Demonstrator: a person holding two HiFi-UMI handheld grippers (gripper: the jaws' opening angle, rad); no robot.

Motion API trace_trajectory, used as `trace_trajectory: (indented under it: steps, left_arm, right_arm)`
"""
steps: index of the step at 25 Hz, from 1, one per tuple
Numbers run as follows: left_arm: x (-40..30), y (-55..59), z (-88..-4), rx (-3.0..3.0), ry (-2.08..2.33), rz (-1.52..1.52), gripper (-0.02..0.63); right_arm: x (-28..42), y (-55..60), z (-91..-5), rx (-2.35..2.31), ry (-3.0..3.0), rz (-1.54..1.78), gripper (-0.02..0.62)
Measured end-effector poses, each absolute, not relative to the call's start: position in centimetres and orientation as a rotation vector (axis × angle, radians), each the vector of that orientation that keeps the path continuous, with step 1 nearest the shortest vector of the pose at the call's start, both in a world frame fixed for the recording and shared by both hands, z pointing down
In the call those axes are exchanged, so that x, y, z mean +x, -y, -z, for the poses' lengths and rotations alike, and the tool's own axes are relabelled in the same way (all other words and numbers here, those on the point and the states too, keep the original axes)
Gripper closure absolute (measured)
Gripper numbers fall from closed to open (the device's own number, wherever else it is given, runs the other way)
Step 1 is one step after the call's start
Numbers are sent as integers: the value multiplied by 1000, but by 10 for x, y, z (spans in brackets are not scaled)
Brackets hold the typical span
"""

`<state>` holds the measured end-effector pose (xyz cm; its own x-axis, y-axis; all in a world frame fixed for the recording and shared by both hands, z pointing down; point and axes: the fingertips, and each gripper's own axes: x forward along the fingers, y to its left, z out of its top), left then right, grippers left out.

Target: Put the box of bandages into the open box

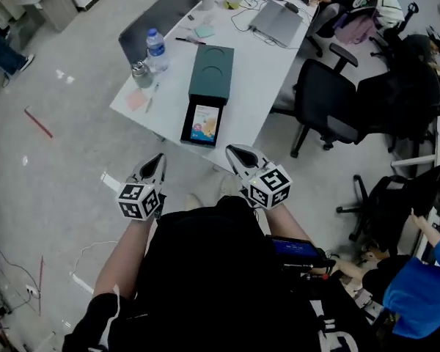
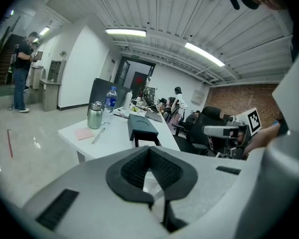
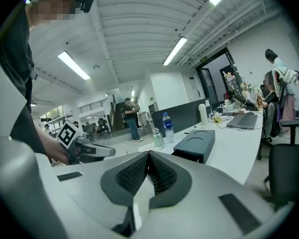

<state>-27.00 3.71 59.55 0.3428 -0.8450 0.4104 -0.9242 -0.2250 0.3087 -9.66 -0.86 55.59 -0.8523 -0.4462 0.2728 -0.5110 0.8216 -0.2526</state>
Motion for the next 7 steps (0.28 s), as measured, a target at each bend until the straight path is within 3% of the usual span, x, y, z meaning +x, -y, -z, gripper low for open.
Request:
trace_trajectory:
  steps: [7]
  left_arm:
    - [-264, -29, -601, 2159, 1497, -177, 598]
  right_arm:
    - [-95, 14, -556, 794, 2795, -439, 572]
